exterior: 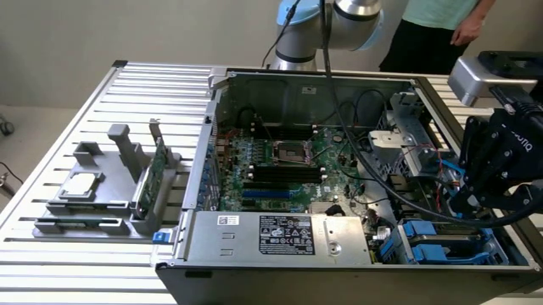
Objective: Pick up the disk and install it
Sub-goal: 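Insert the first disk wire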
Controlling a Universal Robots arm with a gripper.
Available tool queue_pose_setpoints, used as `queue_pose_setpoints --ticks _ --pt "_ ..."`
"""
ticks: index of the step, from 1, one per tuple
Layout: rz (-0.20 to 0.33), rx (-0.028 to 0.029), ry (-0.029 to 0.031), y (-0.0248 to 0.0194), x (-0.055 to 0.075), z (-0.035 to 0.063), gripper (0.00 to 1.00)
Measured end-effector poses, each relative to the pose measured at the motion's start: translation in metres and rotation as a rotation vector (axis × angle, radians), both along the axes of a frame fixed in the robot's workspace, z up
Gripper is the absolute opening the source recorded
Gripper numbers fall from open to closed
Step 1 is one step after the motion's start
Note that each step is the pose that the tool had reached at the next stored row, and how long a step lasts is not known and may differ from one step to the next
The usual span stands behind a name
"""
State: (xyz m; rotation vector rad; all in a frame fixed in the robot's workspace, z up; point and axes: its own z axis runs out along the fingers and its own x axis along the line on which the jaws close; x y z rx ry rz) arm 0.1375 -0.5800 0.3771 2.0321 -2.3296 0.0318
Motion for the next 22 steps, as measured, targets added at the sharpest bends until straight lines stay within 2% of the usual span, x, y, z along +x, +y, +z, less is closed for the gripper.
queue_pose_setpoints --ticks 22 --pt "-0.372 0.0001 0.0000 0.0000 0.0000 0.0000 0.11"
